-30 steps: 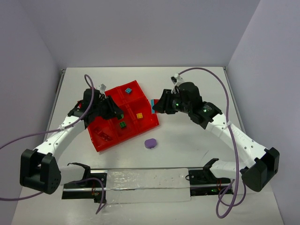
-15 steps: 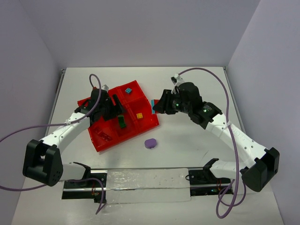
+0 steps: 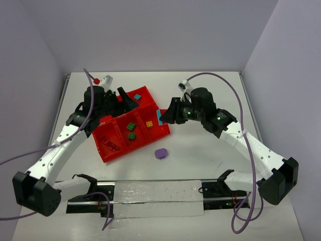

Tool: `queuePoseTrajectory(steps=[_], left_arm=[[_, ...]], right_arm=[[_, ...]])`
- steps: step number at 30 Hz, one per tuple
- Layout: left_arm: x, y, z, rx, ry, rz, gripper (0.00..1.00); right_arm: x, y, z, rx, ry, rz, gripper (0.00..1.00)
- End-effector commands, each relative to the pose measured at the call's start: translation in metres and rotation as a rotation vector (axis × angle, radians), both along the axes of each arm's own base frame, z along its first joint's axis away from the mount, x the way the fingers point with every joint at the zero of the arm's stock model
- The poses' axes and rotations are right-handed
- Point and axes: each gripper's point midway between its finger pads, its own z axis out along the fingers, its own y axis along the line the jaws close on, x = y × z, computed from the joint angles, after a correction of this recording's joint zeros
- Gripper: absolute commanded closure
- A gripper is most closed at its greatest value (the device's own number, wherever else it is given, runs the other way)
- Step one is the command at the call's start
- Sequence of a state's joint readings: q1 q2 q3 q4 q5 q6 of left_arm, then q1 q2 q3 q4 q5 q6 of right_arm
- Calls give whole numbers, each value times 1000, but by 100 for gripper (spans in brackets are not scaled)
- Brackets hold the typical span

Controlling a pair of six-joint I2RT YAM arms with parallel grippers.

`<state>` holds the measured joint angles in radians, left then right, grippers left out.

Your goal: Sort the legos into containers by color

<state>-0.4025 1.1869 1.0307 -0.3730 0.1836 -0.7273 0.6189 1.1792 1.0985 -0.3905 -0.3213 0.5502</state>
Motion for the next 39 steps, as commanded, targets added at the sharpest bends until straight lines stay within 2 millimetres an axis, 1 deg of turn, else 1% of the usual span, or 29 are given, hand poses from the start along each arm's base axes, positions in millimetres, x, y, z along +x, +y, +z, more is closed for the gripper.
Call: queuePoseTrajectory(steps=[1,2,4,5,6,7,8,9,10,12,13,15,16,17,20,22,25,28,32,39], left_arm=[[-34,-39,84,-233,-235,-290,18],[-43,-44,91,-279,-278,-353,19],[-54,-44,100,-301,-322,-430,20],[-57,-43,103,-299,-341,-454,20],[-60,-40,111,-298,-374,-485,20],[-68,-36,121,-302,-410,-533,20],[-81,-36,131,-315,-440,-602,20],[-84,-34,139,-320,-481,-631,20],[-87,-33,142,-320,-493,-653,20],[-94,-31,145,-311,-488,-700,20],[-96,-30,142,-313,-464,-709,20],[-105,-33,151,-362,-481,-764,19],[-111,-34,151,-393,-484,-797,19],[-118,-35,148,-420,-480,-829,18],[-130,-35,155,-486,-501,-877,18],[-133,-35,159,-497,-532,-895,18],[-138,-34,162,-518,-524,-919,17],[-141,-35,163,-528,-527,-938,19],[-141,-36,166,-528,-529,-944,20],[-134,-40,161,-519,-500,-927,22]], right_arm=[[-21,20,54,170,-145,187,95],[-27,22,62,190,-160,215,95],[-37,26,78,232,-183,283,95],[-42,27,81,243,-187,308,95],[-49,28,88,265,-199,348,95],[-57,29,96,289,-212,392,95],[-61,30,101,306,-220,416,95],[-64,31,107,322,-235,439,95],[-69,32,111,341,-227,466,95],[-73,32,119,366,-234,483,95],[-76,33,127,388,-244,499,95],[-81,33,136,423,-266,519,95],[-82,33,140,437,-276,531,95],[-83,33,142,445,-283,540,94],[-82,36,143,452,-277,552,94],[-81,38,145,459,-277,557,94],[-80,41,145,460,-275,565,94],[-81,45,147,462,-277,573,94],[-78,53,144,461,-260,582,94],[-82,62,146,456,-259,610,94]])
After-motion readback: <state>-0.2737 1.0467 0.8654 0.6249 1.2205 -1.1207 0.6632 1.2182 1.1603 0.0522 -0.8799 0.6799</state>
